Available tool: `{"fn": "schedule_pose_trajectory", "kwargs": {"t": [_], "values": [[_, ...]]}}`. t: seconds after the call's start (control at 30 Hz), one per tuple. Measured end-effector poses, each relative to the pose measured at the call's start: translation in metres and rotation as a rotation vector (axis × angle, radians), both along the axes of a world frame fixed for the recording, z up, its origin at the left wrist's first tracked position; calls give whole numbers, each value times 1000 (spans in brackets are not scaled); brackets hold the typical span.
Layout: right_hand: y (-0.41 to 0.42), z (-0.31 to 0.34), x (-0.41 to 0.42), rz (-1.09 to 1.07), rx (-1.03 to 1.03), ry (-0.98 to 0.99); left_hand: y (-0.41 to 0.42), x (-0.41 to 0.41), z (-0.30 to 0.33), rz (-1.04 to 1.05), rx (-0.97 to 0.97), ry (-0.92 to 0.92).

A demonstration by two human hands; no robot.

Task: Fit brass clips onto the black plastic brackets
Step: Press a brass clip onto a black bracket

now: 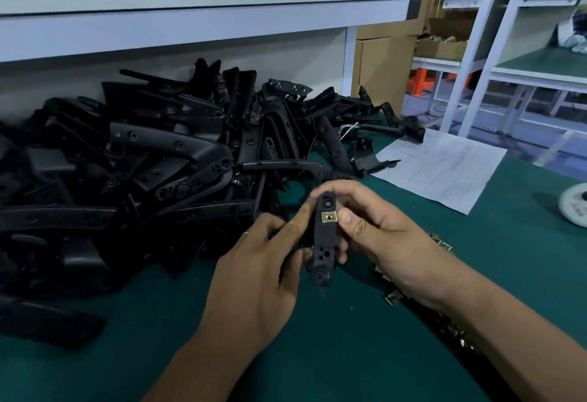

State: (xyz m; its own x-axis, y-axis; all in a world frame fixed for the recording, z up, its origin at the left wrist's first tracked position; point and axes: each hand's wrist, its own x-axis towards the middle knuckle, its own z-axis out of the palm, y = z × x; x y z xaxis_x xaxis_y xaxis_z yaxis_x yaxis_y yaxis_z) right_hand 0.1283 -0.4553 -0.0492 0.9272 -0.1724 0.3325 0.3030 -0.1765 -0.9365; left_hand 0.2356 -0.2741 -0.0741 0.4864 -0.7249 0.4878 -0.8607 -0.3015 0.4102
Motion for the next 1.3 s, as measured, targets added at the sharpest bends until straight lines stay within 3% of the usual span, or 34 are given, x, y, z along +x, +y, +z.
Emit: {"fn": "schedule_pose_trajectory", "kwargs": {"t": [0.3,0.4,0.57,0.77,0.83,0.9,1.0,1.07,1.17,1.3], "values": [[7,-9,4,0,-18,-123,-2,3,-2,-3,-34,28],[6,-8,3,13,103,-96,-2,6,-3,-78,-75,76],[-4,1,-5,119,35,-36,0,7,-5,-216,-100,98],[-9,3,-11,-1,-20,-97,0,-1,-1,-183,-96,58],[-15,5,-13,-196,-125,-122,0,-4,2,-116,-69,3],[-25,6,-18,-482,-369,-73,-1,-6,4,-75,-33,-56],[-48,2,-25,-762,-679,181,0,-6,4,2,-33,-74],[-59,2,-29,-801,-750,343,1,-5,5,57,-60,-49],[-60,7,-32,-676,-717,390,2,-5,5,101,-76,-20],[-50,6,-28,-535,-834,490,1,-5,5,126,-58,-17]]}}
